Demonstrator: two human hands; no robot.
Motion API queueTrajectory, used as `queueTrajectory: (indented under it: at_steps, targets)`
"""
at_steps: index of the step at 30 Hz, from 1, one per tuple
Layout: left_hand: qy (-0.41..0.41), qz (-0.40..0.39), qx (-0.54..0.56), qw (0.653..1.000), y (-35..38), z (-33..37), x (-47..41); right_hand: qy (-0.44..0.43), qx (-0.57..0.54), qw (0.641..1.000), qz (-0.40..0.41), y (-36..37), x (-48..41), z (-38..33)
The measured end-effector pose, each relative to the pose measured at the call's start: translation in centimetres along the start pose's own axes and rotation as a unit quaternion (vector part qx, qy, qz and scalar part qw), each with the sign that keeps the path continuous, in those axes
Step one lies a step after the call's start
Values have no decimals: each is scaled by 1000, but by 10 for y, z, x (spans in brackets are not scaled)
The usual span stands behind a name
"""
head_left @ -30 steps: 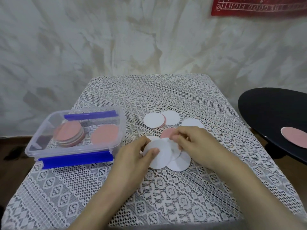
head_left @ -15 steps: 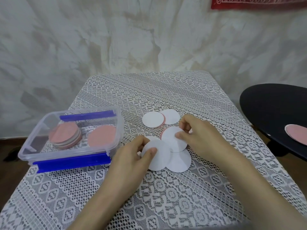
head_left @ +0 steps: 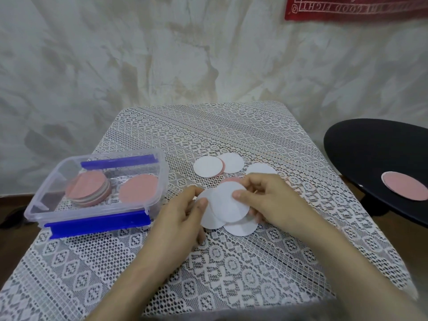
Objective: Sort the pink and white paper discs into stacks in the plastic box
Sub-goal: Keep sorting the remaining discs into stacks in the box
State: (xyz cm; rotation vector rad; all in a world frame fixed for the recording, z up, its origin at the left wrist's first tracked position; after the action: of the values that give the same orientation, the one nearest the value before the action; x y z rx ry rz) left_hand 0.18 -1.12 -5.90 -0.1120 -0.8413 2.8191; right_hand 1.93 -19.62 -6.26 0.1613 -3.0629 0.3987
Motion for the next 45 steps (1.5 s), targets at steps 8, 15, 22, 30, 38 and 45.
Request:
queueTrajectory:
  at_steps: [8, 15, 22, 30, 38, 45]
  targets:
    - [26, -25, 7, 999, 3, 7, 3, -17, 32, 999, 13, 13, 5, -7]
    - [32, 29, -52, 998, -9, -3, -3, 17, 277, 960, -39, 3, 10, -10]
    - [28, 37, -50, 998, -9, -5, -4, 32, 258, 965, -32, 2, 8, -7]
    - [22, 45, -37, 998, -9, -5, -4, 2, 215, 973, 81, -25, 0, -6]
    - [22, 38, -40, 998, -5, -4, -2, -43, 154, 975, 154, -37, -3, -10]
    - [29, 2, 44, 999, 1, 4, 3, -1, 9, 1000, -2, 6, 15, -16]
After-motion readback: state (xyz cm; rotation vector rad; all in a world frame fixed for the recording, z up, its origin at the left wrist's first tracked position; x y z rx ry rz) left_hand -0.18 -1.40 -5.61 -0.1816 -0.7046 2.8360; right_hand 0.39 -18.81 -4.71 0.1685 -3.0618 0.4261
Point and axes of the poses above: each hand's wrist, its own x-axis away from the middle knuckle, its own y-axis out of the palm, z = x × y, the point moved 9 cm from there along -x, towards the middle knuckle, and after that the axes turned 7 degrees about -x, right-handed, at the moved point
